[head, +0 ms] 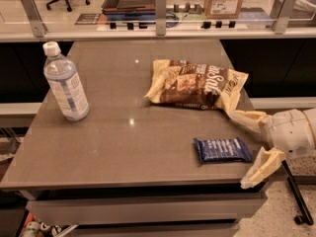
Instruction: Pick rxbar blueberry
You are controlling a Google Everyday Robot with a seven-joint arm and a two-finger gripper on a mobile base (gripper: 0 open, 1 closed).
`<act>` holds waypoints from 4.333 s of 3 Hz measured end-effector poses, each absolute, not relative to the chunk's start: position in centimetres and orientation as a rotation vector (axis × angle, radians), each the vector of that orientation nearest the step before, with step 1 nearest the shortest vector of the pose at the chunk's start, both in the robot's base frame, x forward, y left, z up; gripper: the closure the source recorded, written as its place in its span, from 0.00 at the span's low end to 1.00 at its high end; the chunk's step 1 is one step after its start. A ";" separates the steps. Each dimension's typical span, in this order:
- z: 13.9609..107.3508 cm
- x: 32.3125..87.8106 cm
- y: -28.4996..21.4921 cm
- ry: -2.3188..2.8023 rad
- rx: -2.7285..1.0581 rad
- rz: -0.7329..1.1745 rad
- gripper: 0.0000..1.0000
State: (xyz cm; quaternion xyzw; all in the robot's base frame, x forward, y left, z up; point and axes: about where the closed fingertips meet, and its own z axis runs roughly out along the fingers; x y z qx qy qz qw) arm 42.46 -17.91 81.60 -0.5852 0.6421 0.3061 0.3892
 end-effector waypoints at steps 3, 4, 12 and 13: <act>81.0 42.8 -16.5 1.625 -1.497 0.854 0.63; 81.5 42.8 -16.6 1.625 -1.497 0.854 0.86; 96.8 45.0 -14.1 1.397 -1.654 0.608 1.00; 97.0 44.9 -14.0 1.395 -1.658 0.603 1.00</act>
Offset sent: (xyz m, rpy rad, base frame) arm 0.0043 0.0158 -0.0113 0.0423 0.0652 0.0437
